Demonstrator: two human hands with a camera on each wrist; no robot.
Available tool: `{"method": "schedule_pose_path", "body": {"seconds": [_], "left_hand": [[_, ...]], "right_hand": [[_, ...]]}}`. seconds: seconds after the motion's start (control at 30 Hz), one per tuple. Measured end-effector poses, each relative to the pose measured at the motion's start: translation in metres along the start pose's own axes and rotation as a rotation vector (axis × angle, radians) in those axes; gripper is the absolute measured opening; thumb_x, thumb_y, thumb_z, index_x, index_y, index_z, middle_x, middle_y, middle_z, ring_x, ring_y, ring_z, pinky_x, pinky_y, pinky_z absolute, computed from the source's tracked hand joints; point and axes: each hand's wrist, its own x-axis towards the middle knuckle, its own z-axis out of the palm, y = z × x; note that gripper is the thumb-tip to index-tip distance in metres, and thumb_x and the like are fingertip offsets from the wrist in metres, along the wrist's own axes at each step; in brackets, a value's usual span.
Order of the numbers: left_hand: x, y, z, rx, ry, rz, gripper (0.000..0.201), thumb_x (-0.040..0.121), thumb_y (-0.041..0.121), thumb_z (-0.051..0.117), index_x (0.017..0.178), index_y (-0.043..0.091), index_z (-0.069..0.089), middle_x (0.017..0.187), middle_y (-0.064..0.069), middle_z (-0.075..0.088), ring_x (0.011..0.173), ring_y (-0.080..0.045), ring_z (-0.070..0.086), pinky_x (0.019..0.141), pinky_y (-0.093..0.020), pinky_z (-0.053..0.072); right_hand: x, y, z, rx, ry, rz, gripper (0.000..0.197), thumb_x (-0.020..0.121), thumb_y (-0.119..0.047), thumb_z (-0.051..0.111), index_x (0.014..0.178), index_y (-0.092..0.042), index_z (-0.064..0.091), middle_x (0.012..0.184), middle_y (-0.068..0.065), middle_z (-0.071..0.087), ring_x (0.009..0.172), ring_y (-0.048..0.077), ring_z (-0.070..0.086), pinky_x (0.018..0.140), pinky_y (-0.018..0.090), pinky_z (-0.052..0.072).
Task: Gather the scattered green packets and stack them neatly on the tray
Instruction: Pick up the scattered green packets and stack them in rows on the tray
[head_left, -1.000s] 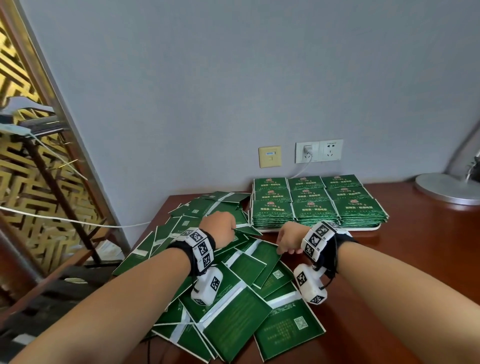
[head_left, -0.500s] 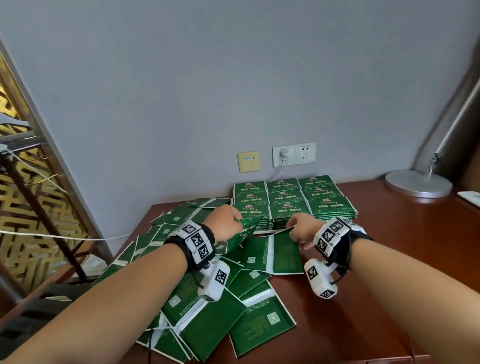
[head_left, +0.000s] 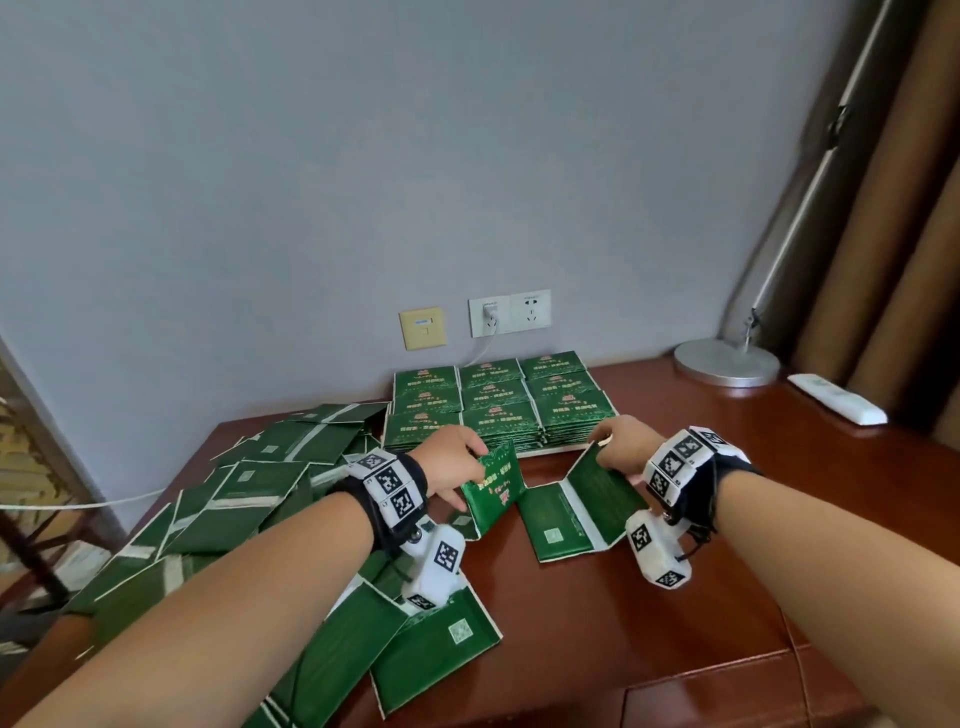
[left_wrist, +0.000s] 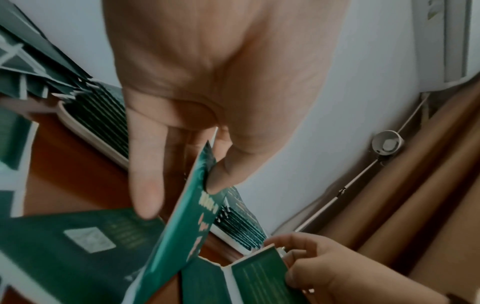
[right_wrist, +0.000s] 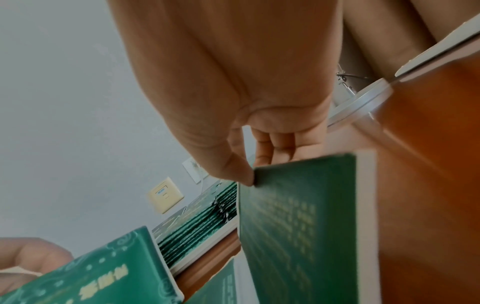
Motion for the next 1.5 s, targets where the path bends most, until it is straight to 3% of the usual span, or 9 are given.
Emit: {"method": "schedule_pose_path", "body": {"seconds": [0.2, 0.37, 0.5, 0.67, 0.77, 0.9, 1.2, 1.3, 1.5], "left_hand": [[-0.004, -0.016, -0.005, 0.222, 0.015, -0.075, 0.047, 0.089, 0.003, 0.061, 0.132, 0.015, 0.050, 0.130, -0.006, 0.048, 0.088, -0.030, 0.065, 0.072, -0.041, 0.060], [-0.009, -0.021, -0.011, 0.308, 0.052, -0.051, 0.040, 0.088, 0.006, 0.065, 0.127, 0.006, 0.057, 0.092, -0.003, 0.056, 0.061, -0.014, 0.052, 0.045, -0.020, 0.044], [-0.008, -0.021, -0.009, 0.350, 0.052, -0.047, 0.044, 0.086, 0.012, 0.070, 0.128, 0.008, 0.057, 0.116, -0.011, 0.065, 0.105, -0.028, 0.064, 0.085, -0.033, 0.050], [0.005, -0.028, 0.001, 0.396, 0.013, -0.012, 0.052, 0.084, 0.026, 0.075, 0.130, 0.015, 0.054, 0.127, -0.003, 0.057, 0.110, -0.021, 0.057, 0.093, -0.030, 0.048], [0.011, -0.030, 0.008, 0.427, -0.021, -0.002, 0.063, 0.083, 0.031, 0.076, 0.138, 0.015, 0.047, 0.131, -0.003, 0.055, 0.113, -0.020, 0.056, 0.095, -0.029, 0.047], [0.016, -0.031, 0.015, 0.472, -0.040, -0.010, 0.074, 0.081, 0.033, 0.078, 0.143, 0.015, 0.042, 0.134, -0.003, 0.054, 0.117, -0.023, 0.055, 0.099, -0.034, 0.047], [0.022, -0.034, 0.020, 0.481, -0.024, -0.002, 0.091, 0.072, 0.028, 0.085, 0.148, 0.017, 0.034, 0.132, -0.006, 0.057, 0.116, -0.026, 0.057, 0.097, -0.037, 0.049], [0.023, -0.031, 0.019, 0.464, -0.031, 0.018, 0.092, 0.072, 0.023, 0.086, 0.147, 0.018, 0.032, 0.123, -0.006, 0.059, 0.107, -0.025, 0.059, 0.091, -0.037, 0.051], [0.025, -0.021, 0.017, 0.328, -0.024, 0.080, 0.059, 0.084, -0.002, 0.063, 0.136, 0.021, 0.046, 0.097, -0.009, 0.063, 0.053, -0.012, 0.046, 0.045, -0.023, 0.036]], "right_hand": [[0.002, -0.018, 0.009, 0.049, -0.024, -0.066, 0.044, 0.080, 0.002, 0.059, 0.119, -0.018, 0.063, 0.110, 0.006, 0.064, 0.083, 0.021, 0.067, 0.067, 0.030, 0.056], [0.003, -0.037, 0.025, 0.098, -0.152, -0.130, 0.042, 0.087, -0.013, 0.067, 0.127, -0.015, 0.055, 0.079, 0.006, 0.065, 0.054, 0.016, 0.059, 0.052, 0.028, 0.051], [0.000, -0.038, 0.031, 0.027, -0.199, -0.110, 0.044, 0.089, -0.023, 0.068, 0.130, -0.013, 0.053, 0.079, 0.007, 0.065, 0.062, 0.017, 0.061, 0.056, 0.028, 0.052], [-0.007, -0.026, 0.035, -0.144, -0.252, -0.042, 0.055, 0.087, -0.036, 0.070, 0.130, -0.006, 0.053, 0.075, 0.000, 0.060, 0.058, 0.012, 0.055, 0.052, 0.022, 0.044], [-0.004, -0.021, 0.043, -0.225, -0.259, -0.054, 0.070, 0.081, -0.047, 0.072, 0.135, -0.009, 0.047, 0.101, 0.000, 0.061, 0.074, 0.012, 0.056, 0.055, 0.021, 0.044], [0.003, -0.019, 0.052, -0.309, -0.245, -0.092, 0.081, 0.073, -0.050, 0.078, 0.137, -0.013, 0.046, 0.134, 0.004, 0.055, 0.118, 0.022, 0.055, 0.098, 0.036, 0.047], [0.007, -0.015, 0.050, -0.252, -0.213, -0.087, 0.096, 0.063, -0.041, 0.087, 0.142, -0.015, 0.038, 0.136, 0.004, 0.052, 0.121, 0.024, 0.053, 0.098, 0.035, 0.047], [0.006, -0.013, 0.048, -0.213, -0.217, -0.079, 0.100, 0.062, -0.038, 0.088, 0.143, -0.017, 0.034, 0.137, 0.004, 0.052, 0.120, 0.024, 0.054, 0.098, 0.038, 0.048], [0.005, -0.014, 0.031, -0.132, -0.290, -0.093, 0.099, 0.070, -0.008, 0.075, 0.153, -0.016, 0.022, 0.150, 0.009, 0.039, 0.129, 0.025, 0.048, 0.102, 0.037, 0.047]]}}
